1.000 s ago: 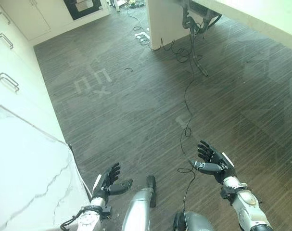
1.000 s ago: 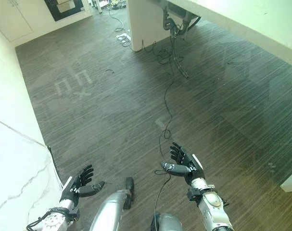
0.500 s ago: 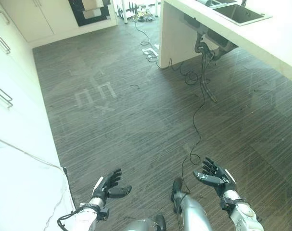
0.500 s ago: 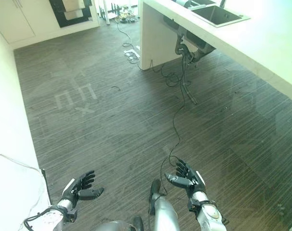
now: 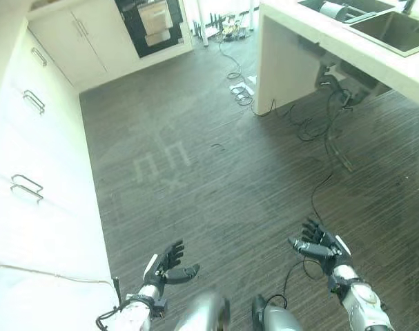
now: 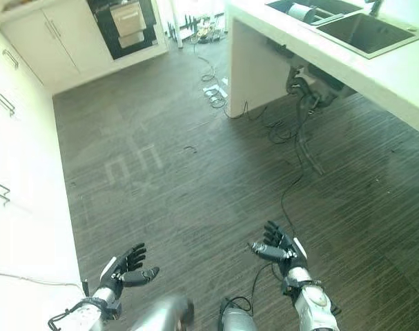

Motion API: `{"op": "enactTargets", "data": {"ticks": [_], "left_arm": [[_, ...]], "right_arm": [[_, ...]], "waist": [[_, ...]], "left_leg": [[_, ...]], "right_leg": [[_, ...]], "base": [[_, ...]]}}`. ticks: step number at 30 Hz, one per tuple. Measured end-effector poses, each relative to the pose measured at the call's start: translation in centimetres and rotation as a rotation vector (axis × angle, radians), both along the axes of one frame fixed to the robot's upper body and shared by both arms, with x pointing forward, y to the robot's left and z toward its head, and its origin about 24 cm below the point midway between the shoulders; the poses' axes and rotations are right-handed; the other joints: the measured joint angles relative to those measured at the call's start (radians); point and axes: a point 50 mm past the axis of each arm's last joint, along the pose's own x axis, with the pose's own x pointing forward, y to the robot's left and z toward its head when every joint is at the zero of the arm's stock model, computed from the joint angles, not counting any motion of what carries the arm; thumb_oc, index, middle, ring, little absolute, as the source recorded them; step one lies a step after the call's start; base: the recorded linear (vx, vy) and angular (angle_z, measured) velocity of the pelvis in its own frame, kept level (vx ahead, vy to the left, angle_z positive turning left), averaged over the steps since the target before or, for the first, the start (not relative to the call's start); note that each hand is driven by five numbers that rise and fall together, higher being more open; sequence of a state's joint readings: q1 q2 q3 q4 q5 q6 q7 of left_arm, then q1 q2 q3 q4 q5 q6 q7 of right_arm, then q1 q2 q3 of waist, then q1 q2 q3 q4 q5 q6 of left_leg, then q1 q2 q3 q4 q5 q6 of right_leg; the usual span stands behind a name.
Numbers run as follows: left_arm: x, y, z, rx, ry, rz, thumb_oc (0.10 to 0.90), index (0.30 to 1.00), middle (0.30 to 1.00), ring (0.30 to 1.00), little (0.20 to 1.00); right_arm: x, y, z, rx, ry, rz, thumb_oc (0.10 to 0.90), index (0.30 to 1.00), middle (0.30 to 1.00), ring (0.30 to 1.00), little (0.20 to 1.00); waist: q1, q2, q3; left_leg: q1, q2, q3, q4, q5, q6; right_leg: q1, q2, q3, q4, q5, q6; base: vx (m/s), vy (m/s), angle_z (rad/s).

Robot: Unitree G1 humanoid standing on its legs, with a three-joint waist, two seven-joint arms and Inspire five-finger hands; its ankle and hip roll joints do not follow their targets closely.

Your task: Place the dishes in the dishwasher.

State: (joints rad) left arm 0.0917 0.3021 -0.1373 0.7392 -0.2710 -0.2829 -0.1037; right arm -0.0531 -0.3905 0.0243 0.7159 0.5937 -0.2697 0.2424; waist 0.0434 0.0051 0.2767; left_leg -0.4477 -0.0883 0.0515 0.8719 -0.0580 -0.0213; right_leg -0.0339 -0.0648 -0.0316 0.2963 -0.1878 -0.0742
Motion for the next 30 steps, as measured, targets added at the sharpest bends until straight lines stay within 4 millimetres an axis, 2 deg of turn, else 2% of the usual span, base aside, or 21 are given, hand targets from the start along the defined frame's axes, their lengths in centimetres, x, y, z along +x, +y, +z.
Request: {"op": "enactTargets", "data": {"ticks": [2, 3, 5, 7, 8, 9, 11, 13, 15, 16, 17, 18, 19, 20, 21, 22, 23, 24, 26, 28, 30], "left_arm": [[-1.8, 0.4, -1.1, 0.004, 0.07, 0.018, 0.8, 0.9, 0.9, 0.9, 0.9], [-2.2, 0.3, -1.3, 0.002, 0.085, 0.016, 0.8, 0.9, 0.9, 0.9, 0.9], [-1.9, -0.1, -1.3, -0.008, 0.074, -0.007, 0.8, 0.9, 0.9, 0.9, 0.9], [-2.6, -0.1, -1.5, -0.024, 0.074, 0.032, 0.8, 0.9, 0.9, 0.9, 0.9], [-3.4, -0.4, -1.7, -0.015, 0.071, 0.05, 0.8, 0.9, 0.9, 0.9, 0.9], [-3.4, 0.2, -1.8, 0.02, 0.091, 0.042, 0.8, 0.9, 0.9, 0.9, 0.9], [-1.4, 1.5, -1.0, 0.054, 0.049, 0.077, 0.8, 0.9, 0.9, 0.9, 0.9], [0.6, 2.1, 0.1, 0.069, -0.01, 0.099, 0.8, 0.9, 0.9, 0.9, 0.9], [1.8, 2.5, 1.0, 0.113, -0.043, 0.062, 0.8, 0.9, 0.9, 0.9, 0.9], [2.5, 3.5, 1.7, 0.175, -0.051, 0.024, 0.8, 0.9, 0.9, 0.9, 0.9], [1.8, 3.6, 1.3, 0.19, -0.018, 0.031, 0.8, 0.9, 0.9, 0.9, 0.9], [0.8, 3.4, 0.6, 0.192, 0.023, 0.032, 0.8, 0.9, 0.9, 0.9, 0.9], [-0.4, 2.8, -0.3, 0.178, 0.077, 0.021, 0.8, 0.9, 0.9, 0.9, 0.9], [-1.0, 2.5, -0.7, 0.171, 0.096, 0.013, 0.8, 0.9, 0.9, 0.9, 0.9], [-0.5, 2.9, -0.1, 0.202, 0.069, -0.029, 0.8, 0.9, 0.9, 0.9, 0.9], [-0.5, 2.9, 0.2, 0.22, 0.052, -0.053, 0.8, 0.9, 0.9, 0.9, 0.9], [-0.5, 3.1, 0.2, 0.223, 0.06, -0.037, 0.8, 0.9, 0.9, 0.9, 0.9], [-1.0, 3.5, -0.2, 0.23, 0.089, -0.023, 0.8, 0.9, 0.9, 0.9, 0.9], [-2.1, 2.6, -1.5, 0.212, 0.157, -0.035, 0.8, 0.9, 0.9, 0.9, 0.9], [-3.0, 1.4, -2.4, 0.178, 0.185, -0.021, 0.8, 0.9, 0.9, 0.9, 0.9], [-3.8, 0.3, -2.9, 0.147, 0.199, -0.011, 0.8, 0.9, 0.9, 0.9, 0.9]], "right_arm": [[0.1, 1.0, -0.1, -0.003, 0.006, 0.049, 0.8, 0.9, 0.9, 0.9, 0.9], [-0.2, 1.4, -0.5, -0.006, 0.021, 0.066, 0.8, 0.9, 0.9, 0.9, 0.9], [-0.6, 1.6, -1.1, -0.014, 0.071, 0.06, 0.8, 0.9, 0.9, 0.9, 0.9], [-1.8, 1.6, -2.0, -0.008, 0.109, 0.058, 0.8, 0.9, 0.9, 0.9, 0.9], [-2.2, 1.4, -2.1, -0.019, 0.125, 0.064, 0.8, 0.9, 0.9, 0.9, 0.9], [-2.1, 1.5, -2.0, -0.015, 0.119, 0.066, 0.8, 0.9, 0.9, 0.9, 0.9], [-1.8, 1.6, -2.0, 0.004, 0.107, 0.044, 0.8, 0.9, 0.9, 0.9, 0.9], [-1.8, 1.7, -2.1, 0.028, 0.104, 0.017, 0.8, 0.9, 0.9, 0.9, 0.9], [-2.0, 2.5, -2.5, 0.062, 0.098, 0.002, 0.8, 0.9, 0.9, 0.9, 0.9], [-2.0, 4.1, -3.1, 0.117, 0.101, -0.006, 0.8, 0.9, 0.9, 0.9, 0.9], [-2.1, 5.4, -3.6, 0.131, 0.122, 0.037, 0.8, 0.9, 0.9, 0.9, 0.9], [-1.3, 5.8, -3.2, 0.121, 0.103, 0.08, 0.8, 0.9, 0.9, 0.9, 0.9], [-1.0, 5.9, -3.0, 0.109, 0.097, 0.11, 0.8, 0.9, 0.9, 0.9, 0.9], [-1.3, 5.9, -3.2, 0.106, 0.11, 0.115, 0.8, 0.9, 0.9, 0.9, 0.9], [-2.1, 6.1, -3.7, 0.125, 0.124, 0.095, 0.8, 0.9, 0.9, 0.9, 0.9], [-2.8, 5.5, -3.8, 0.098, 0.133, 0.115, 0.8, 0.9, 0.9, 0.9, 0.9], [-2.7, 5.5, -3.9, 0.095, 0.145, 0.12, 0.8, 0.9, 0.9, 0.9, 0.9], [-2.5, 5.3, -3.7, 0.096, 0.133, 0.124, 0.8, 0.9, 0.9, 0.9, 0.9], [-2.5, 3.8, -3.4, 0.081, 0.12, 0.079, 0.8, 0.9, 0.9, 0.9, 0.9], [-2.6, 2.5, -3.0, 0.052, 0.116, 0.059, 0.8, 0.9, 0.9, 0.9, 0.9], [-2.8, 1.6, -2.9, 0.024, 0.131, 0.06, 0.8, 0.9, 0.9, 0.9, 0.9]], "waist": [[0.01, 0.011, 0.0], [0.005, 0.021, 0.0], [0.042, 0.042, 0.009], [0.095, 0.03, 0.02], [0.105, 0.071, 0.003], [0.082, 0.054, 0.0], [0.065, 0.018, -0.003], [0.056, 0.009, -0.01], [0.035, 0.009, -0.012], [0.034, -0.031, -0.005], [0.036, -0.015, 0.001], [0.025, 0.02, 0.015], [0.001, 0.062, 0.018], [-0.015, 0.043, 0.033], [-0.065, 0.001, 0.039], [-0.072, 0.052, 0.018], [-0.053, 0.004, 0.026], [-0.047, -0.033, 0.033], [-0.072, -0.032, 0.042], [-0.096, 0.024, 0.039], [-0.094, 0.101, 0.028]], "left_leg": [[0.099, 0.023, 0.0, -0.599, 0.008, 0.011], [0.099, 0.038, -0.015, -0.752, 0.006, -0.008], [0.013, 0.077, -0.101, -0.737, 0.018, -0.04], [0.003, 0.1, -0.09, -0.698, 0.0, -0.048], [0.04, 0.142, -0.084, -0.604, -0.067, -0.058], [0.048, 0.1, -0.035, -0.547, 0.021, -0.065], [0.089, 0.015, 0.028, -0.534, 0.038, -0.031], [0.153, -0.022, 0.101, -0.595, 0.03, -0.017], [0.173, -0.026, 0.098, -0.514, 0.008, 0.118], [0.207, -0.058, 0.113, -0.482, -0.026, 0.2], [0.251, -0.055, 0.131, -0.459, -0.1, 0.243], [0.281, -0.046, 0.142, -0.477, -0.112, 0.226], [0.322, -0.036, 0.155, -0.55, -0.107, 0.113], [0.317, -0.028, 0.155, -0.492, -0.146, -0.055], [0.245, -0.012, 0.068, -0.248, -0.204, 0.119], [0.254, 0.106, 0.0, -0.313, -0.267, 0.046], [0.284, 0.056, 0.029, -0.33, -0.279, 0.055], [0.331, 0.02, 0.092, -0.363, -0.285, 0.085], [0.428, -0.037, 0.15, -0.393, -0.319, 0.125], [0.53, -0.064, 0.193, -0.489, -0.325, 0.116], [0.649, -0.074, 0.153, -0.591, -0.321, 0.066]], "right_leg": [[0.069, 0.003, 0.032, 0.021, -0.068, 0.027], [0.105, 0.012, 0.034, 0.031, -0.106, 0.042], [0.185, 0.025, 0.075, -0.019, -0.158, 0.047], [0.298, -0.042, 0.074, -0.072, -0.174, 0.086], [0.334, -0.055, 0.066, -0.024, -0.189, 0.112], [0.352, -0.124, 0.049, 0.036, -0.194, 0.136], [0.316, -0.158, 0.062, 0.145, -0.188, 0.197], [0.309, -0.181, 0.023, 0.198, -0.057, 0.206], [0.21, -0.189, 0.057, 0.404, 0.115, 0.341], [0.091, -0.176, 0.103, 0.666, 0.151, 0.353], [-0.102, -0.146, 0.024, 0.847, 0.123, 0.308], [-0.21, -0.139, -0.076, 0.869, 0.058, 0.242], [-0.303, -0.105, -0.195, 0.767, 0.001, 0.137], [-0.339, -0.092, -0.231, 0.611, 0.005, 0.095], [-0.361, -0.128, -0.209, 0.486, 0.027, 0.127], [-0.392, -0.097, -0.229, 0.347, 0.029, 0.259], [-0.402, -0.113, -0.264, 0.119, 0.031, 0.263], [-0.45, -0.133, -0.308, 0.02, 0.053, 0.218], [-0.495, -0.17, -0.378, 0.033, 0.113, 0.128], [-0.494, -0.169, -0.442, 0.093, 0.144, 0.05], [-0.423, -0.074, -0.464, 0.22, 0.087, -0.024]], "base": [[0.49, 0.323, -0.82], [0.69, 0.488, -0.35], [0.59, 0.466, -0.4], [0.41, 0.385, -0.95], [0.43, 0.389, -0.96], [0.48, 0.406, -0.7], [0.41, 0.365, -0.19], [0.34, 0.386, 0.25], [0.27, 0.311, 0.56], [0.45, 0.337, -0.05], [0.38, 0.247, -0.45], [0.36, 0.145, -0.82], [0.34, -0.016, -0.56], [0.52, -0.011, 0.32], [0.6, -0.023, 0.69], [0.52, 0.003, 0.58], [0.47, 0.007, -0.28], [0.45, 0.025, -0.51], [0.41, 0.011, -0.38], [0.59, -0.054, -0.36], [0.53, -0.064, -0.52]]}}
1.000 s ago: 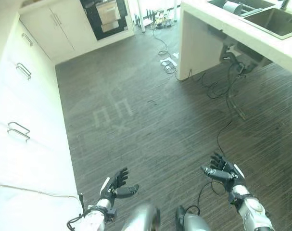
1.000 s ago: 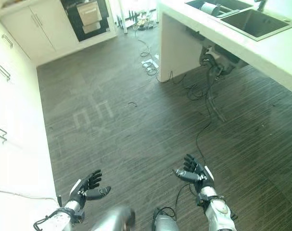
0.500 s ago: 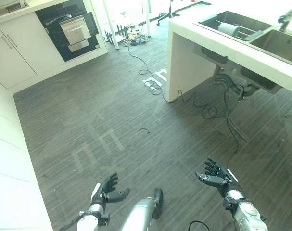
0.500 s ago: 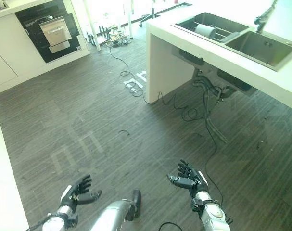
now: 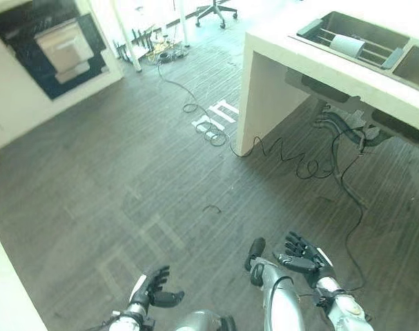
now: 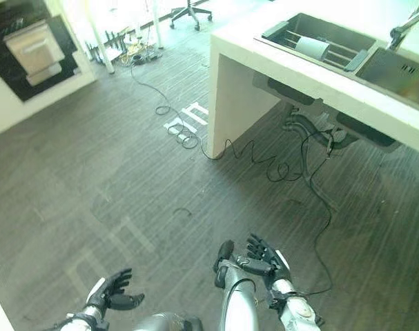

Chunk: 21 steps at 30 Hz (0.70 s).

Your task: Place the dishes in the dishwasher.

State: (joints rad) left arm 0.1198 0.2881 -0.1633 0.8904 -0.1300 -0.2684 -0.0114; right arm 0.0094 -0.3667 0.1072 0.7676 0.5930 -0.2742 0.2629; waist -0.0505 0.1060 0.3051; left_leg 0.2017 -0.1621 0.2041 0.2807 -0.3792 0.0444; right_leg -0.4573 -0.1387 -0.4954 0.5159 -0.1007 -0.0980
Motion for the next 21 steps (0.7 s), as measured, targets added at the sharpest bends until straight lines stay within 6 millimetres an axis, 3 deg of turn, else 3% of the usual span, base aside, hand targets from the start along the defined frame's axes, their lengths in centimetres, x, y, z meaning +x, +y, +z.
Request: {"op": "enactTargets", "data": {"ticks": [1, 2, 3, 4, 5, 6, 7, 8, 9, 10, 11, 12, 13, 14, 15, 16, 17, 18, 19, 20, 21], "left_arm": [[-0.3, 0.1, -0.1, 0.003, 0.007, 0.006, 0.8, 0.9, 0.9, 0.9, 0.9], [-0.4, -0.2, -0.4, -0.007, 0.021, 0.023, 0.8, 0.9, 0.9, 0.9, 0.9], [0.5, -0.4, 0.0, -0.012, -0.009, 0.01, 0.8, 0.9, 0.9, 0.9, 0.9], [1.2, -0.1, 0.5, -0.003, -0.05, 0.0, 0.8, 0.9, 0.9, 0.9, 0.9], [1.5, 0.3, 0.9, 0.012, -0.079, -0.008, 0.8, 0.9, 0.9, 0.9, 0.9], [1.7, 0.2, 1.1, 0.012, -0.094, -0.011, 0.8, 0.9, 0.9, 0.9, 0.9], [2.1, 0.0, 1.3, 0.016, -0.106, -0.028, 0.8, 0.9, 0.9, 0.9, 0.9], [2.4, -0.2, 1.4, 0.016, -0.109, -0.045, 0.8, 0.9, 0.9, 0.9, 0.9], [2.8, -0.3, 1.5, 0.017, -0.114, -0.056, 0.8, 0.9, 0.9, 0.9, 0.9], [3.0, -0.4, 1.5, 0.017, -0.117, -0.063, 0.8, 0.9, 0.9, 0.9, 0.9], [2.2, -0.3, 1.2, 0.023, -0.096, -0.062, 0.8, 0.9, 0.9, 0.9, 0.9], [0.3, -0.1, 0.6, 0.022, -0.049, -0.049, 0.8, 0.9, 0.9, 0.9, 0.9], [-1.0, -0.2, 0.1, 0.016, -0.016, -0.042, 0.8, 0.9, 0.9, 0.9, 0.9], [-1.6, -0.2, -0.2, 0.012, 0.007, -0.013, 0.8, 0.9, 0.9, 0.9, 0.9], [-1.6, 0.5, -0.1, 0.026, 0.008, 0.002, 0.8, 0.9, 0.9, 0.9, 0.9], [-1.4, 1.2, 0.1, 0.041, 0.005, 0.004, 0.8, 0.9, 0.9, 0.9, 0.9], [-1.3, 1.4, 0.2, 0.046, 0.004, 0.002, 0.8, 0.9, 0.9, 0.9, 0.9], [-1.6, 1.4, 0.0, 0.044, 0.014, 0.019, 0.8, 0.9, 0.9, 0.9, 0.9], [-1.9, 0.9, -0.6, 0.029, 0.054, 0.036, 0.8, 0.9, 0.9, 0.9, 0.9], [-1.4, 0.5, -0.7, 0.018, 0.05, 0.035, 0.8, 0.9, 0.9, 0.9, 0.9], [-1.0, 0.4, -0.7, 0.015, 0.042, 0.03, 0.8, 0.9, 0.9, 0.9, 0.9]], "right_arm": [[-0.2, 0.2, -0.1, 0.003, 0.005, 0.005, 0.8, 0.9, 0.9, 0.9, 0.9], [-0.4, -0.2, -0.3, -0.009, 0.02, 0.002, 0.8, 0.9, 0.9, 0.9, 0.9], [-0.5, -0.6, -0.5, -0.014, 0.034, -0.017, 0.8, 0.9, 0.9, 0.9, 0.9], [-0.7, -0.5, -0.7, -0.013, 0.051, -0.015, 0.8, 0.9, 0.9, 0.9, 0.9], [-0.8, -0.4, -1.0, -0.005, 0.059, -0.006, 0.8, 0.9, 0.9, 0.9, 0.9], [-0.6, -0.7, -0.8, -0.013, 0.048, -0.004, 0.8, 0.9, 0.9, 0.9, 0.9], [-0.2, -1.1, -0.4, -0.025, 0.023, -0.007, 0.8, 0.9, 0.9, 0.9, 0.9], [0.8, -1.4, 0.3, -0.03, -0.012, -0.009, 0.8, 0.9, 0.9, 0.9, 0.9], [1.6, -1.6, 1.0, -0.034, -0.044, -0.015, 0.8, 0.9, 0.9, 0.9, 0.9], [2.2, -1.8, 1.4, -0.041, -0.061, -0.011, 0.8, 0.9, 0.9, 0.9, 0.9], [2.2, -1.5, 1.3, -0.038, -0.059, 0.002, 0.8, 0.9, 0.9, 0.9, 0.9], [2.1, -0.8, 1.4, -0.045, -0.07, 0.058, 0.8, 0.9, 0.9, 0.9, 0.9], [1.7, -0.6, 1.2, -0.054, -0.06, 0.08, 0.8, 0.9, 0.9, 0.9, 0.9], [1.1, -0.6, 0.4, -0.058, 0.003, 0.08, 0.8, 0.9, 0.9, 0.9, 0.9], [0.7, 0.3, -0.2, -0.035, 0.025, 0.086, 0.8, 0.9, 0.9, 0.9, 0.9], [0.6, 1.1, -0.7, -0.023, 0.037, 0.097, 0.8, 0.9, 0.9, 0.9, 0.9], [0.2, 1.2, -0.9, -0.027, 0.051, 0.105, 0.8, 0.9, 0.9, 0.9, 0.9], [0.6, 1.2, -0.9, -0.037, 0.052, 0.112, 0.8, 0.9, 0.9, 0.9, 0.9], [0.4, 0.8, -1.1, -0.04, 0.065, 0.076, 0.8, 0.9, 0.9, 0.9, 0.9], [0.3, 0.5, -1.2, -0.044, 0.081, 0.062, 0.8, 0.9, 0.9, 0.9, 0.9], [0.3, 0.4, -1.3, -0.047, 0.086, 0.06, 0.8, 0.9, 0.9, 0.9, 0.9]], "waist": [[-0.01, -0.002, -0.01], [-0.012, 0.002, -0.028], [-0.004, -0.004, -0.036], [0.019, -0.022, -0.038], [0.05, -0.062, -0.049], [0.065, -0.084, -0.06], [0.069, -0.088, -0.059], [0.085, -0.091, -0.057], [0.1, -0.101, -0.047], [0.118, -0.109, -0.02], [0.134, -0.108, -0.013], [0.131, -0.074, -0.024], [0.119, -0.045, -0.04], [0.167, -0.012, -0.046], [0.181, -0.045, -0.046], [0.179, -0.065, -0.038], [0.189, -0.078, -0.04], [0.189, -0.078, -0.041], [0.162, -0.076, -0.046], [0.163, -0.072, -0.055], [0.162, -0.075, -0.053]], "left_leg": [[0.025, -0.01, -0.024, 0.012, 0.018, -0.031], [0.065, -0.038, -0.07, 0.039, 0.07, -0.1], [0.034, -0.025, -0.077, 0.11, 0.069, -0.108], [0.044, 0.009, -0.084, 0.107, 0.089, -0.116], [-0.011, 0.025, -0.11, 0.247, 0.135, -0.153], [-0.107, 0.035, -0.147, 0.445, 0.19, -0.176], [-0.228, 0.045, -0.187, 0.631, 0.256, -0.192], [-0.371, 0.05, -0.193, 0.763, 0.284, -0.179], [-0.514, 0.039, -0.197, 0.781, 0.293, -0.155], [-0.589, 0.035, -0.203, 0.644, 0.296, -0.115], [-0.597, 0.052, -0.217, 0.424, 0.304, -0.104], [-0.554, 0.109, -0.238, 0.07, 0.312, -0.115], [-0.52, 0.107, -0.288, -0.066, 0.291, -0.141], [-0.485, 0.108, -0.304, -0.057, 0.313, -0.242], [-0.472, 0.09, -0.275, -0.056, 0.33, -0.247], [-0.453, 0.082, -0.253, -0.069, 0.351, -0.233], [-0.417, 0.062, -0.239, -0.104, 0.412, -0.146], [-0.405, 0.045, -0.209, -0.101, 0.467, -0.056], [-0.403, 0.027, -0.207, -0.098, 0.455, -0.042], [-0.391, 0.02, -0.2, -0.121, 0.443, -0.06], [-0.4, 0.016, -0.2, -0.047, 0.409, -0.011]], "right_leg": [[0.077, 0.052, 0.031, -0.006, -0.039, -0.051], [0.151, 0.087, 0.113, -0.059, -0.008, -0.124], [0.181, 0.089, 0.147, -0.086, -0.017, -0.117], [0.249, 0.092, 0.178, -0.135, -0.029, -0.102], [0.279, 0.09, 0.252, -0.151, -0.041, -0.084], [0.298, 0.078, 0.304, -0.151, -0.06, -0.075], [0.323, 0.066, 0.325, -0.161, -0.07, -0.071], [0.337, 0.052, 0.36, -0.168, -0.083, -0.056], [0.347, 0.028, 0.396, -0.181, -0.091, -0.049], [0.388, -0.002, 0.421, -0.207, -0.072, -0.01], [0.428, -0.025, 0.419, -0.219, -0.08, 0.04], [0.502, -0.042, 0.41, -0.21, -0.147, 0.138], [0.527, -0.038, 0.434, -0.189, -0.191, 0.148], [0.484, -0.033, 0.518, 0.019, -0.3, 0.222], [0.422, -0.013, 0.503, 0.162, -0.344, 0.191], [0.392, 0.022, 0.462, 0.216, -0.375, 0.151], [0.389, 0.06, 0.422, 0.179, -0.382, 0.151], [0.401, 0.097, 0.398, 0.089, -0.354, 0.08], [0.427, 0.084, 0.398, 0.045, -0.347, 0.062], [0.443, 0.066, 0.399, -0.015, -0.315, 0.057], [0.47, 0.056, 0.396, -0.055, -0.292, 0.087]], "base": [[0.46, -0.061, -0.2], [0.38, -0.045, -0.06], [0.52, -0.048, -0.09], [0.48, -0.053, -0.32], [0.39, -0.055, -0.52], [0.33, -0.044, -0.52], [0.3, 0.01, -0.49], [0.32, 0.068, -0.54], [0.34, 0.139, -0.87], [0.36, 0.164, -1.2], [0.5, 0.271, -1.68], [0.47, 0.25, -1.45], [0.51, 0.334, -2.12], [0.28, 0.236, -1.7], [0.24, 0.301, -1.64], [0.16, 0.262, -0.66], [0.2, 0.27, -0.74], [0.2, 0.212, -0.48], [0.2, 0.164, -0.42], [0.21, 0.147, -0.14], [0.2, 0.116, -0.39]]}}
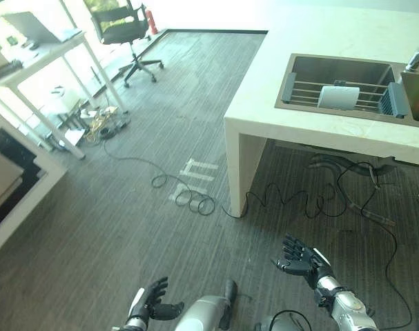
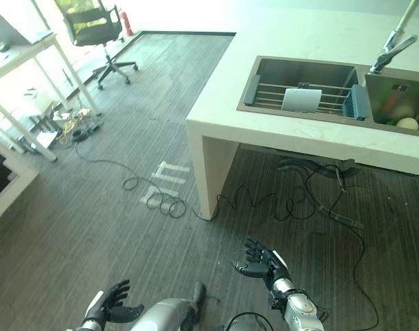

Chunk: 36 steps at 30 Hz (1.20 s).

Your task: Place the dishes in the dishwasher.

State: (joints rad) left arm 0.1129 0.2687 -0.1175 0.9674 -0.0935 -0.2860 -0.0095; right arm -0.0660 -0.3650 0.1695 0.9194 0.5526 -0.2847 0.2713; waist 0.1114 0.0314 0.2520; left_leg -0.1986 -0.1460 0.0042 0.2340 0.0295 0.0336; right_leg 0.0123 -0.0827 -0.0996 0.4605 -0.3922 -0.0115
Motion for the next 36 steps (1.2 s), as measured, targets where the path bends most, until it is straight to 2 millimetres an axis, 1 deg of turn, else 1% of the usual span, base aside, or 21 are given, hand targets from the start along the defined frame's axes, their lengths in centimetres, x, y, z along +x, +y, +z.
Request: {"op": "enactTargets", "data": {"ticks": [1, 3, 5, 7, 10, 13, 15, 16, 17, 18, 19, 21, 23, 24, 26, 27, 29, 30, 31, 34, 36], "left_arm": [[0.0, 0.2, 0.0, 0.008, 0.006, 0.004, 0.8, 0.9, 0.9, 0.9, 0.9], [0.9, 0.6, 0.3, 0.026, -0.015, 0.006, 0.8, 0.9, 0.9, 0.9, 0.9], [1.5, 0.8, 0.4, 0.038, -0.015, -0.01, 0.8, 0.9, 0.9, 0.9, 0.9], [1.6, 1.4, 0.6, 0.064, -0.018, -0.02, 0.8, 0.9, 0.9, 0.9, 0.9], [0.5, 1.6, 0.4, 0.066, -0.012, -0.006, 0.8, 0.9, 0.9, 0.9, 0.9], [-0.4, 1.9, 0.1, 0.077, 0.019, 0.014, 0.8, 0.9, 0.9, 0.9, 0.9], [-0.7, 2.0, -0.1, 0.083, 0.037, 0.022, 0.8, 0.9, 0.9, 0.9, 0.9], [-0.6, 2.5, 0.0, 0.095, 0.033, 0.033, 0.8, 0.9, 0.9, 0.9, 0.9], [-0.9, 3.0, 0.1, 0.107, 0.043, 0.044, 0.8, 0.9, 0.9, 0.9, 0.9], [-1.5, 3.3, -0.1, 0.113, 0.073, 0.054, 0.8, 0.9, 0.9, 0.9, 0.9], [-2.1, 3.4, -0.5, 0.114, 0.106, 0.084, 0.8, 0.9, 0.9, 0.9, 0.9], [-2.3, 3.7, -0.6, 0.119, 0.125, 0.113, 0.8, 0.9, 0.9, 0.9, 0.9], [-3.8, 3.6, -1.1, 0.079, 0.151, 0.214, 0.8, 0.9, 0.9, 0.9, 0.9], [-4.5, 3.2, -1.4, 0.052, 0.173, 0.264, 0.8, 0.9, 0.9, 0.9, 0.9], [-5.8, 1.8, -2.2, -0.032, 0.212, 0.361, 0.8, 0.9, 0.9, 0.9, 0.9], [-5.9, 0.9, -2.5, -0.074, 0.215, 0.4, 0.8, 0.9, 0.9, 0.9, 0.9], [-6.0, 1.0, -2.6, -0.091, 0.206, 0.442, 0.8, 0.9, 0.9, 0.9, 0.9], [-5.8, 1.0, -2.5, -0.095, 0.201, 0.442, 0.8, 0.9, 0.9, 0.9, 0.9], [-5.9, 0.8, -2.6, -0.104, 0.21, 0.437, 0.8, 0.9, 0.9, 0.9, 0.9], [-6.5, 0.8, -2.7, -0.112, 0.218, 0.469, 0.8, 0.9, 0.9, 0.9, 0.9], [-5.9, 0.8, -2.6, -0.115, 0.202, 0.465, 0.8, 0.9, 0.9, 0.9, 0.9]], "right_arm": [[-0.3, 0.1, -0.2, 0.005, 0.009, -0.006, 0.8, 0.9, 0.9, 0.9, 0.9], [-0.6, 0.7, -0.6, 0.023, 0.02, -0.007, 0.8, 0.9, 0.9, 0.9, 0.9], [-0.4, 1.1, -0.8, 0.033, 0.026, -0.01, 0.8, 0.9, 0.9, 0.9, 0.9], [-0.1, 1.5, -0.7, 0.038, 0.004, 0.003, 0.8, 0.9, 0.9, 0.9, 0.9], [0.3, 1.6, -0.4, 0.033, -0.017, 0.015, 0.8, 0.9, 0.9, 0.9, 0.9], [0.5, 1.6, -0.4, 0.031, -0.023, 0.016, 0.8, 0.9, 0.9, 0.9, 0.9], [0.0, 1.2, -0.8, 0.02, 0.007, 0.002, 0.8, 0.9, 0.9, 0.9, 0.9], [0.3, 1.8, -1.1, 0.03, 0.021, 0.004, 0.8, 0.9, 0.9, 0.9, 0.9], [0.1, 2.0, -1.3, 0.037, 0.029, 0.01, 0.8, 0.9, 0.9, 0.9, 0.9], [0.3, 2.2, -1.2, 0.043, 0.02, 0.019, 0.8, 0.9, 0.9, 0.9, 0.9], [-0.1, 2.6, -1.7, 0.049, 0.045, 0.032, 0.8, 0.9, 0.9, 0.9, 0.9], [-1.2, 2.9, -2.4, 0.045, 0.088, 0.064, 0.8, 0.9, 0.9, 0.9, 0.9], [-1.4, 3.5, -2.7, 0.032, 0.13, 0.125, 0.8, 0.9, 0.9, 0.9, 0.9], [-1.5, 3.5, -2.7, 0.026, 0.137, 0.144, 0.8, 0.9, 0.9, 0.9, 0.9], [-1.2, 2.3, -2.4, -0.015, 0.137, 0.141, 0.8, 0.9, 0.9, 0.9, 0.9], [-1.5, 1.2, -2.3, -0.042, 0.143, 0.116, 0.8, 0.9, 0.9, 0.9, 0.9], [-2.0, 0.0, -2.2, -0.062, 0.15, 0.077, 0.8, 0.9, 0.9, 0.9, 0.9], [-2.0, -0.4, -2.1, -0.07, 0.147, 0.062, 0.8, 0.9, 0.9, 0.9, 0.9], [-2.0, -1.0, -1.9, -0.081, 0.142, 0.033, 0.8, 0.9, 0.9, 0.9, 0.9], [-2.2, -1.6, -1.9, -0.091, 0.148, 0.004, 0.8, 0.9, 0.9, 0.9, 0.9], [-2.5, -1.5, -2.2, -0.089, 0.169, -0.005, 0.8, 0.9, 0.9, 0.9, 0.9]], "waist": [[-0.001, 0.002, -0.006], [-0.006, -0.028, -0.008], [-0.019, -0.02, -0.005], [-0.029, -0.017, -0.003], [-0.021, 0.011, -0.002], [0.003, 0.018, -0.003], [0.002, 0.012, -0.003], [0.013, -0.037, 0.006], [0.009, -0.052, -0.001], [0.031, -0.031, 0.0], [0.031, -0.047, -0.001], [0.03, -0.053, -0.005], [0.036, -0.059, -0.009], [0.031, -0.049, -0.015], [0.028, -0.049, -0.022], [0.04, -0.066, -0.029], [0.072, -0.088, -0.029], [0.07, -0.09, -0.027], [0.064, -0.089, -0.024], [0.051, -0.077, -0.026], [0.032, -0.065, -0.03]], "left_leg": [[0.027, -0.005, -0.029, -0.006, -0.023, 0.005], [0.056, -0.008, -0.01, -0.017, -0.038, 0.037], [0.089, 0.017, -0.014, -0.018, -0.052, 0.05], [0.115, 0.034, 0.006, -0.026, -0.062, 0.057], [0.134, 0.058, 0.052, -0.056, -0.082, 0.045], [0.131, 0.048, 0.093, -0.062, -0.081, 0.047], [0.131, 0.02, 0.098, -0.066, -0.089, 0.034], [0.123, 0.005, 0.137, -0.025, -0.158, -0.119], [0.037, 0.024, 0.019, 0.252, -0.226, 0.019], [0.042, 0.049, -0.047, 0.289, -0.339, -0.021], [0.041, 0.058, -0.038, 0.293, -0.352, -0.022], [0.042, 0.103, -0.058, 0.292, -0.36, -0.042], [0.092, 0.178, -0.066, 0.243, -0.352, -0.088], [0.131, 0.221, -0.082, 0.192, -0.331, -0.116], [0.172, 0.281, -0.098, 0.125, -0.23, -0.155], [0.136, 0.289, -0.092, 0.158, -0.134, -0.168], [0.069, 0.29, -0.089, 0.226, 0.009, -0.128], [0.042, 0.282, -0.088, 0.266, 0.011, -0.113], [0.017, 0.25, -0.065, 0.292, -0.046, -0.102], [0.037, 0.116, -0.019, 0.115, -0.093, -0.091], [0.02, 0.086, -0.04, 0.047, -0.102, -0.088]], "right_leg": [[0.018, 0.005, -0.001, -0.022, 0.007, 0.026], [0.042, -0.009, -0.021, -0.045, 0.045, 0.067], [0.016, 0.008, -0.026, 0.047, 0.073, 0.131], [-0.074, 0.009, -0.044, 0.19, 0.073, 0.131], [-0.1, -0.015, -0.132, 0.087, 0.088, 0.105], [-0.078, -0.1, -0.148, -0.1, 0.102, 0.124], [-0.095, -0.182, -0.089, -0.095, 0.133, 0.157], [-0.137, -0.246, -0.025, -0.098, 0.17, 0.166], [-0.222, -0.297, 0.049, -0.049, 0.182, 0.237], [-0.282, -0.319, 0.073, -0.022, 0.206, 0.272], [-0.329, -0.352, 0.075, -0.016, 0.215, 0.277], [-0.351, -0.337, 0.026, -0.045, 0.251, 0.238], [-0.31, -0.269, -0.067, -0.025, 0.25, 0.2], [-0.28, -0.23, -0.102, -0.041, 0.29, 0.186], [-0.248, -0.174, -0.143, -0.014, 0.261, 0.103], [-0.244, -0.167, -0.163, -0.008, 0.247, 0.057], [-0.218, -0.149, -0.172, -0.037, 0.239, 0.006], [-0.206, -0.142, -0.178, -0.049, 0.235, -0.003], [-0.179, -0.128, -0.187, -0.073, 0.234, -0.007], [-0.134, -0.087, -0.223, -0.115, 0.238, -0.006], [-0.113, -0.045, -0.245, -0.155, 0.238, -0.006]], "base": [[0.21, 0.11, -0.32], [0.16, 0.075, -0.25], [0.09, -0.005, -0.21], [0.08, -0.068, -0.25], [0.15, -0.17, -0.47], [0.17, -0.243, -0.47], [0.3, -0.428, -0.15], [0.38, -0.529, -0.3], [0.43, -0.57, -0.76], [0.44, -0.568, -0.73], [0.45, -0.566, -0.51], [0.45, -0.512, -0.01], [0.37, -0.382, -0.06], [0.37, -0.421, 0.08], [0.3, -0.451, 0.51], [0.24, -0.403, 0.49], [0.2, -0.261, 0.29], [0.16, -0.124, 0.35], [0.18, -0.091, 0.3], [0.17, 0.033, 0.11], [0.19, 0.123, 0.19]]}}
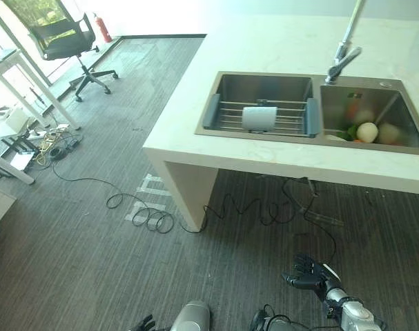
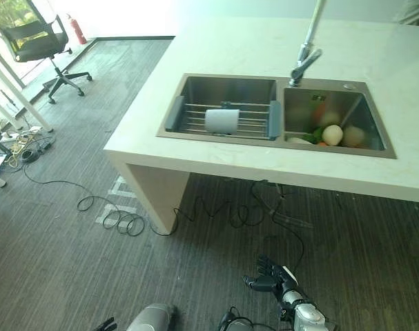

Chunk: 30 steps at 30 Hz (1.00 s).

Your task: Place the dishes in the dishwasher.

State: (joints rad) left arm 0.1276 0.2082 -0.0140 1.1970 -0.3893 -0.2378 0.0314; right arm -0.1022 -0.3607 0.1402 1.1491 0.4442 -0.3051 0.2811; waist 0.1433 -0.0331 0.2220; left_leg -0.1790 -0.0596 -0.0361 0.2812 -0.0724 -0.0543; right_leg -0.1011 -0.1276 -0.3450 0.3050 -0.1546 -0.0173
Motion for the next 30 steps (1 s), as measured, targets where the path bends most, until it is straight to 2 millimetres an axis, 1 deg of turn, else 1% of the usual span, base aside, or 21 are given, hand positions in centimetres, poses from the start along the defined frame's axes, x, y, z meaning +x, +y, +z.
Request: {"op": "enactTargets", "data": {"ticks": [1, 3, 5, 7, 12, 13, 14, 15, 16, 17, 18, 19, 20, 21, 22, 23, 24, 25, 27, 28, 30], "left_arm": [[1.1, -0.1, 0.1, -0.001, -0.024, -0.007, 0.8, 0.9, 0.9, 0.9, 0.9], [1.7, -0.2, 0.1, -0.012, -0.023, -0.004, 0.8, 0.9, 0.9, 0.9, 0.9], [0.6, -1.3, -0.6, -0.068, 0.042, 0.036, 0.8, 0.9, 0.9, 0.9, 0.9], [0.1, -1.6, -0.8, -0.082, 0.063, 0.046, 0.8, 0.9, 0.9, 0.9, 0.9], [1.0, -1.4, -0.7, -0.084, 0.044, 0.071, 0.8, 0.9, 0.9, 0.9, 0.9], [1.6, -1.4, -0.6, -0.084, 0.033, 0.067, 0.8, 0.9, 0.9, 0.9, 0.9], [2.0, -1.3, -0.5, -0.082, 0.027, 0.063, 0.8, 0.9, 0.9, 0.9, 0.9], [2.1, -1.1, -0.4, -0.081, 0.022, 0.06, 0.8, 0.9, 0.9, 0.9, 0.9], [2.4, -1.2, -0.4, -0.088, 0.018, 0.042, 0.8, 0.9, 0.9, 0.9, 0.9], [2.7, -0.9, -0.2, -0.074, 0.012, 0.006, 0.8, 0.9, 0.9, 0.9, 0.9], [2.8, -0.1, 0.0, -0.043, 0.01, -0.03, 0.8, 0.9, 0.9, 0.9, 0.9], [2.7, 0.0, 0.1, -0.04, 0.007, -0.024, 0.8, 0.9, 0.9, 0.9, 0.9], [2.3, 0.2, 0.1, -0.042, 0.006, -0.001, 0.8, 0.9, 0.9, 0.9, 0.9], [2.2, 0.3, 0.0, -0.045, 0.012, 0.017, 0.8, 0.9, 0.9, 0.9, 0.9], [2.3, 0.8, 0.1, -0.038, 0.013, 0.041, 0.8, 0.9, 0.9, 0.9, 0.9], [2.2, 1.0, 0.2, -0.034, 0.009, 0.048, 0.8, 0.9, 0.9, 0.9, 0.9], [1.3, 1.5, 0.1, -0.017, 0.041, 0.069, 0.8, 0.9, 0.9, 0.9, 0.9], [0.5, 1.5, -0.1, -0.012, 0.075, 0.083, 0.8, 0.9, 0.9, 0.9, 0.9], [0.3, 0.9, -0.2, -0.019, 0.074, 0.08, 0.8, 0.9, 0.9, 0.9, 0.9], [0.2, -0.1, -0.5, -0.039, 0.087, 0.058, 0.8, 0.9, 0.9, 0.9, 0.9], [0.7, -1.8, -0.8, -0.075, 0.075, 0.019, 0.8, 0.9, 0.9, 0.9, 0.9]], "right_arm": [[-0.4, 0.2, -0.5, 0.002, 0.034, -0.01, 0.8, 0.9, 0.9, 0.9, 0.9], [-0.3, 0.7, -0.7, 0.016, 0.047, -0.012, 0.8, 0.9, 0.9, 0.9, 0.9], [-0.7, 0.9, -1.0, 0.016, 0.071, -0.006, 0.8, 0.9, 0.9, 0.9, 0.9], [-1.3, 0.9, -1.3, 0.008, 0.095, 0.002, 0.8, 0.9, 0.9, 0.9, 0.9], [-2.9, 0.0, -2.0, -0.015, 0.186, -0.091, 0.8, 0.9, 0.9, 0.9, 0.9], [-2.9, 0.0, -2.0, -0.013, 0.19, -0.113, 0.8, 0.9, 0.9, 0.9, 0.9], [-3.0, 0.1, -2.2, -0.005, 0.202, -0.135, 0.8, 0.9, 0.9, 0.9, 0.9], [-3.1, 0.3, -2.4, 0.002, 0.218, -0.142, 0.8, 0.9, 0.9, 0.9, 0.9], [-3.3, 0.2, -2.5, 0.003, 0.227, -0.15, 0.8, 0.9, 0.9, 0.9, 0.9], [-3.2, 0.4, -2.4, 0.012, 0.213, -0.147, 0.8, 0.9, 0.9, 0.9, 0.9], [-3.5, 0.9, -2.6, 0.028, 0.212, -0.145, 0.8, 0.9, 0.9, 0.9, 0.9], [-3.5, 1.0, -2.6, 0.03, 0.213, -0.143, 0.8, 0.9, 0.9, 0.9, 0.9], [-3.3, 1.1, -2.6, 0.034, 0.207, -0.14, 0.8, 0.9, 0.9, 0.9, 0.9], [-3.1, 1.2, -2.6, 0.038, 0.203, -0.134, 0.8, 0.9, 0.9, 0.9, 0.9], [-3.4, 1.5, -2.8, 0.05, 0.21, -0.142, 0.8, 0.9, 0.9, 0.9, 0.9], [-3.9, 1.3, -3.0, 0.053, 0.232, -0.156, 0.8, 0.9, 0.9, 0.9, 0.9], [-3.4, 2.1, -3.1, 0.077, 0.224, -0.169, 0.8, 0.9, 0.9, 0.9, 0.9], [-3.2, 2.5, -3.1, 0.09, 0.214, -0.173, 0.8, 0.9, 0.9, 0.9, 0.9], [-3.4, 2.5, -3.2, 0.092, 0.226, -0.172, 0.8, 0.9, 0.9, 0.9, 0.9], [-3.6, 2.3, -3.2, 0.091, 0.23, -0.172, 0.8, 0.9, 0.9, 0.9, 0.9], [-3.7, 1.2, -2.9, 0.067, 0.234, -0.178, 0.8, 0.9, 0.9, 0.9, 0.9]], "waist": [[-0.003, 0.023, -0.004], [0.001, 0.028, 0.01], [0.022, 0.066, 0.033], [0.019, 0.075, 0.034], [-0.006, 0.085, 0.025], [-0.008, 0.086, 0.024], [-0.004, 0.074, 0.018], [-0.005, 0.066, 0.012], [-0.017, 0.078, 0.014], [-0.036, 0.079, 0.014], [-0.046, 0.065, 0.011], [-0.046, 0.068, 0.014], [-0.046, 0.072, 0.013], [-0.05, 0.063, 0.009], [-0.064, 0.036, 0.021], [-0.053, 0.033, 0.027], [-0.037, 0.001, 0.054], [-0.038, -0.003, 0.051], [-0.022, -0.004, 0.028], [-0.031, 0.001, 0.011], [-0.036, 0.039, 0.001]], "left_leg": [[-0.053, 0.004, -0.03, -0.028, 0.007, -0.009], [-0.115, 0.007, -0.065, -0.062, 0.048, -0.035], [-0.137, 0.024, -0.078, -0.091, 0.093, -0.03], [-0.136, 0.024, -0.066, -0.074, 0.096, -0.026], [0.037, 0.004, -0.056, -0.084, 0.073, 0.026], [0.074, -0.001, -0.06, -0.128, 0.064, 0.08], [0.086, -0.011, -0.056, -0.137, 0.072, 0.103], [0.103, -0.019, -0.052, -0.139, 0.069, 0.117], [0.114, -0.022, -0.055, -0.119, 0.053, 0.142], [0.125, -0.035, -0.061, -0.087, 0.037, 0.163], [0.121, -0.078, -0.054, -0.044, -0.006, 0.188], [0.122, -0.082, -0.052, -0.037, -0.019, 0.183], [0.115, -0.082, -0.047, -0.05, -0.035, 0.143], [0.11, -0.071, -0.016, -0.065, -0.056, 0.06], [0.061, -0.071, -0.018, 0.095, -0.095, 0.122], [0.043, -0.061, -0.084, 0.226, -0.231, 0.146], [0.052, -0.092, -0.055, 0.271, -0.259, 0.147], [0.055, -0.091, -0.054, 0.276, -0.269, 0.142], [0.101, -0.075, -0.067, 0.195, -0.241, 0.139], [0.134, -0.063, -0.082, 0.129, -0.214, 0.102], [0.155, -0.032, -0.07, 0.1, -0.168, 0.026]], "right_leg": [[0.017, 0.062, -0.005, -0.051, -0.001, 0.001], [0.038, 0.108, 0.016, -0.092, 0.006, -0.008], [0.089, 0.146, 0.037, -0.12, 0.014, -0.019], [0.101, 0.149, 0.031, -0.131, 0.014, -0.036], [0.128, 0.134, 0.025, -0.109, 0.006, -0.033], [0.129, 0.133, 0.033, -0.098, -0.005, -0.023], [0.13, 0.121, 0.036, -0.095, -0.007, -0.016], [0.144, 0.111, 0.035, -0.091, -0.009, -0.003], [0.085, 0.085, 0.039, 0.083, -0.013, 0.029], [-0.042, 0.034, 0.051, 0.356, 0.005, 0.059], [-0.181, -0.028, 0.121, 0.589, 0.009, 0.107], [-0.224, -0.039, 0.124, 0.562, 0.003, 0.113], [-0.239, -0.042, 0.106, 0.432, 0.002, 0.108], [-0.22, -0.033, 0.091, 0.216, 0.022, 0.1], [-0.212, -0.074, 0.121, 0.044, 0.044, 0.165], [-0.255, -0.109, 0.186, 0.036, 0.067, 0.247], [-0.284, -0.147, 0.233, 0.038, 0.085, 0.219], [-0.29, -0.148, 0.24, 0.05, 0.097, 0.195], [-0.254, -0.104, 0.178, 0.11, 0.078, 0.16], [-0.174, -0.041, 0.17, 0.078, 0.1, 0.094], [-0.108, -0.012, 0.156, 0.004, 0.127, 0.049]], "base": [[0.24, 0.187, 0.14], [0.24, 0.217, -0.19], [0.17, 0.243, -0.83], [0.17, 0.316, -0.58], [0.16, 0.247, 0.05], [0.18, 0.255, 0.02], [0.12, 0.237, -0.02], [0.09, 0.22, -0.06], [0.08, 0.156, 0.08], [0.15, 0.015, 0.29], [0.16, -0.113, 0.25], [0.17, -0.197, 0.05], [0.14, -0.256, -0.17], [0.18, -0.282, 0.17], [0.17, -0.256, 0.16], [0.22, -0.257, -0.13], [0.22, -0.236, -0.4], [0.32, -0.323, -0.19], [0.26, -0.257, 0.2], [0.2, -0.206, 0.4], [0.2, -0.234, 0.38]]}}
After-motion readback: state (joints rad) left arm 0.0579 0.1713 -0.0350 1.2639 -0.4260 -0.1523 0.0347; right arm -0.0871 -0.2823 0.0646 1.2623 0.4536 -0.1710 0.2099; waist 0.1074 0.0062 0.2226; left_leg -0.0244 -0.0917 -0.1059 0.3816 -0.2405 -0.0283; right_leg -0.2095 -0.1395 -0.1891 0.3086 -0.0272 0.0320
